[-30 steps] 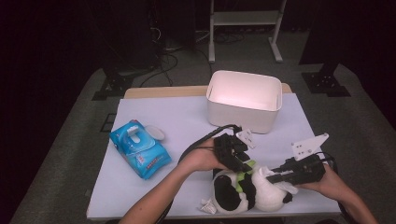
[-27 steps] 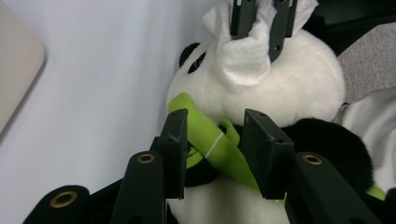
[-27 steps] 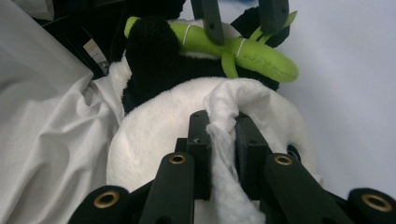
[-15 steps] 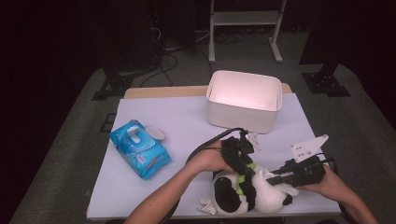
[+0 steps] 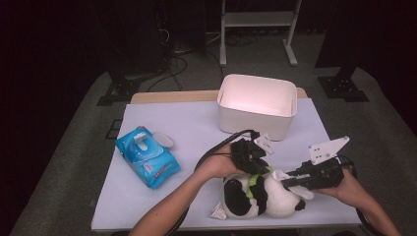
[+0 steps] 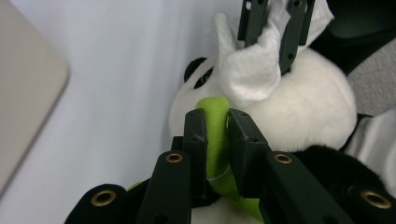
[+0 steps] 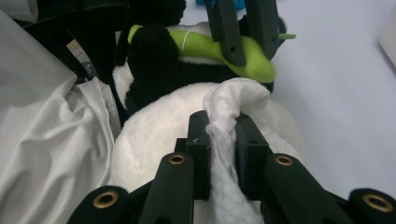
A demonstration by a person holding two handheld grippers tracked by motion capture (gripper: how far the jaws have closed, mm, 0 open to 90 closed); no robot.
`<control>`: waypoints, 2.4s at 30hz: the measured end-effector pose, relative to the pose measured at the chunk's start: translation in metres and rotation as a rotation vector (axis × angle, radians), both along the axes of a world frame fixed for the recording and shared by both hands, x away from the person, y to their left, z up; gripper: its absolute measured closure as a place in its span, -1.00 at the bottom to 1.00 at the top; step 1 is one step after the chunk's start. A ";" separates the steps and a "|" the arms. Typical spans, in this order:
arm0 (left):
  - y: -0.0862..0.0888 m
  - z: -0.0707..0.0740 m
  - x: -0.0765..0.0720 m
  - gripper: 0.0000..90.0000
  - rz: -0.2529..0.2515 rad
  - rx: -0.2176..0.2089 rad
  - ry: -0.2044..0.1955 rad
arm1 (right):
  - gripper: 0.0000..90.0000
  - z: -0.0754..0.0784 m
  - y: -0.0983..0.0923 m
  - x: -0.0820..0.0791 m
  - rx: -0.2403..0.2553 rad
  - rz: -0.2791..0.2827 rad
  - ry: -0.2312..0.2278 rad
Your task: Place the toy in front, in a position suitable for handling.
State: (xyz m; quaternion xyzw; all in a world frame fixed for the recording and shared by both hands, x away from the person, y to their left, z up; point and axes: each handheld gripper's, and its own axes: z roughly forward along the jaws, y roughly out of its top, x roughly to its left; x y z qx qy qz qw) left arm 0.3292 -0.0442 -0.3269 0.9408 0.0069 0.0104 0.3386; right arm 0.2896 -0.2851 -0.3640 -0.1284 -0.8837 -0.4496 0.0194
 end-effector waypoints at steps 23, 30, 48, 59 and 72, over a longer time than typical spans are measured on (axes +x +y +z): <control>0.026 0.009 -0.004 0.72 0.049 -0.072 -0.011 | 0.73 -0.002 0.007 0.010 -0.053 -0.065 -0.058; 0.025 0.009 -0.007 0.72 0.028 -0.060 -0.015 | 0.74 -0.005 0.007 0.009 -0.050 -0.072 -0.057; 0.044 0.004 -0.005 0.67 0.064 -0.100 0.009 | 0.74 -0.011 0.010 0.019 -0.046 -0.083 -0.053; 0.053 0.003 -0.005 0.52 0.086 -0.103 0.030 | 0.73 -0.035 -0.032 0.015 -0.138 -0.214 -0.021; 0.077 0.010 -0.008 0.22 0.126 -0.159 0.006 | 0.55 -0.060 -0.086 0.008 -0.145 -0.387 0.068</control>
